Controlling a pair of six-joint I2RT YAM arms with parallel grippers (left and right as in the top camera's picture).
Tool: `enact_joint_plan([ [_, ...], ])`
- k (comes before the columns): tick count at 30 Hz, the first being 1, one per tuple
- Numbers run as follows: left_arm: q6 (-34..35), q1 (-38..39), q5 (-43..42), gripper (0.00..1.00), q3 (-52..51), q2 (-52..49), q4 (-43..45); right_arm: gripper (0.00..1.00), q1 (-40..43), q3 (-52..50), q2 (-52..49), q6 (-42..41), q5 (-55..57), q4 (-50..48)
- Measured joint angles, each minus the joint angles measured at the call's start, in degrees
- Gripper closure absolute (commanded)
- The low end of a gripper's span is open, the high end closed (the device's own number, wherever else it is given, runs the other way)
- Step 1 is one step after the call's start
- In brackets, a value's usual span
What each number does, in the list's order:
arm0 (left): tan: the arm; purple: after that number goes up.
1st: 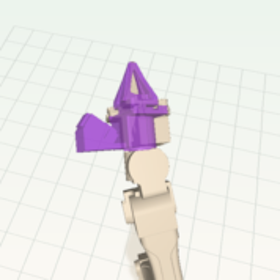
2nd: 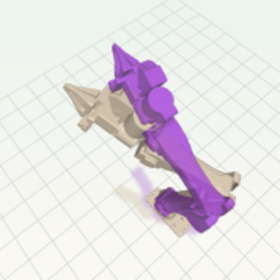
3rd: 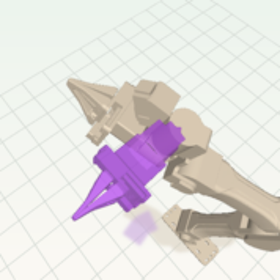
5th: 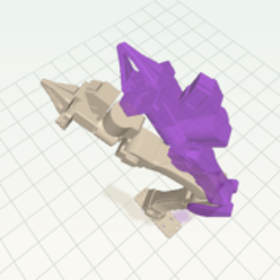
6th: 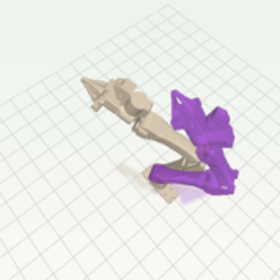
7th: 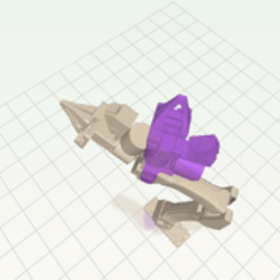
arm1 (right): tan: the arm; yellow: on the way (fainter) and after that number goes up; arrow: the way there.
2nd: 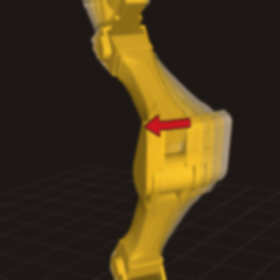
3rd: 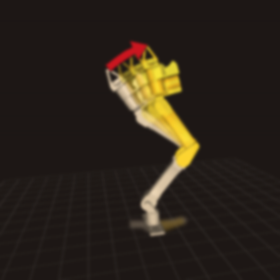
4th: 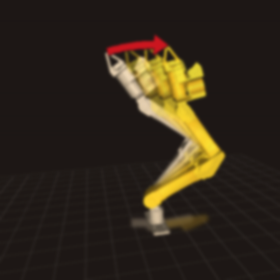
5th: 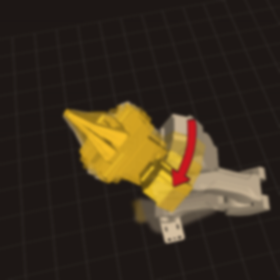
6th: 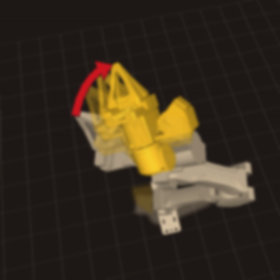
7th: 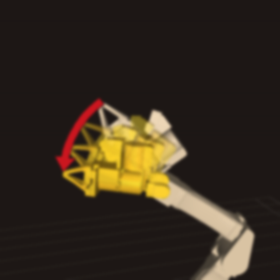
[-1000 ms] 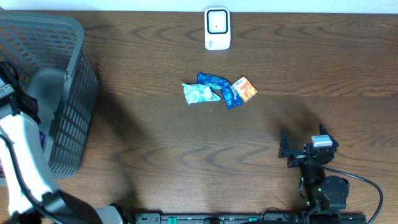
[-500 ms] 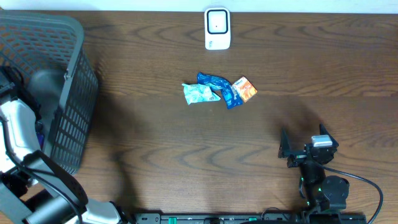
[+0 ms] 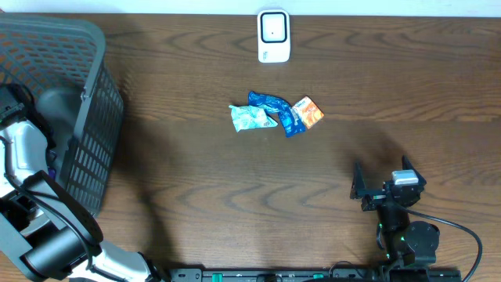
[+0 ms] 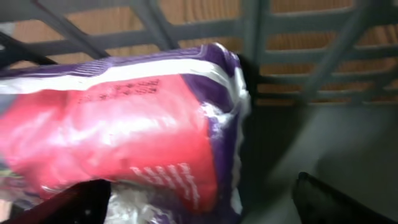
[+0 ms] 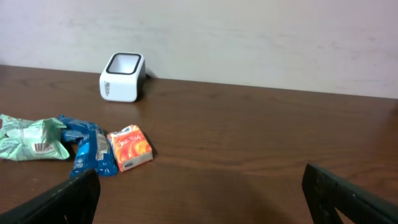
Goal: Scan the item barcode
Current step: 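Reach the left gripper into the basket and grasp the red-purple pack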
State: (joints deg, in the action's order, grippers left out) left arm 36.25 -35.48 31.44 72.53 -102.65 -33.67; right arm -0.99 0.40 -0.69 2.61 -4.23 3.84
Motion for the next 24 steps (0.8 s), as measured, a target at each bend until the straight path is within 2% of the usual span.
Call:
enact_joint_plan([
  [12,1.9,0.0,4.9,0.11,-0.2,-0.1,-1.9,0.01,0.0,0.0,0.0,0.0,0.0,0.0],
  [16,2.5,0.0,5.3,0.23,-0.2,-1.2,-1.6,0.01,0.0,0.0,0.0,0.0,0.0,0.0],
  [19,2.8,0.0,5.8,0.24,-0.2,-3.1,-1.6,0.01,0.0,0.0,0.0,0.0,0.0,0.0],
  [20,2.8,0.0,5.8,0.28,-0.2,-3.8,-1.5,0.01,0.0,0.0,0.0,0.0,0.0,0.0],
  [22,2.8,0.0,5.5,0.46,-0.2,-5.0,-1.0,0.01,0.0,0.0,0.0,0.0,0.0,0.0],
  [24,3.1,0.0,5.4,0.72,-0.2,-5.8,-0.5,0.01,0.0,0.0,0.0,0.0,0.0,0.0],
])
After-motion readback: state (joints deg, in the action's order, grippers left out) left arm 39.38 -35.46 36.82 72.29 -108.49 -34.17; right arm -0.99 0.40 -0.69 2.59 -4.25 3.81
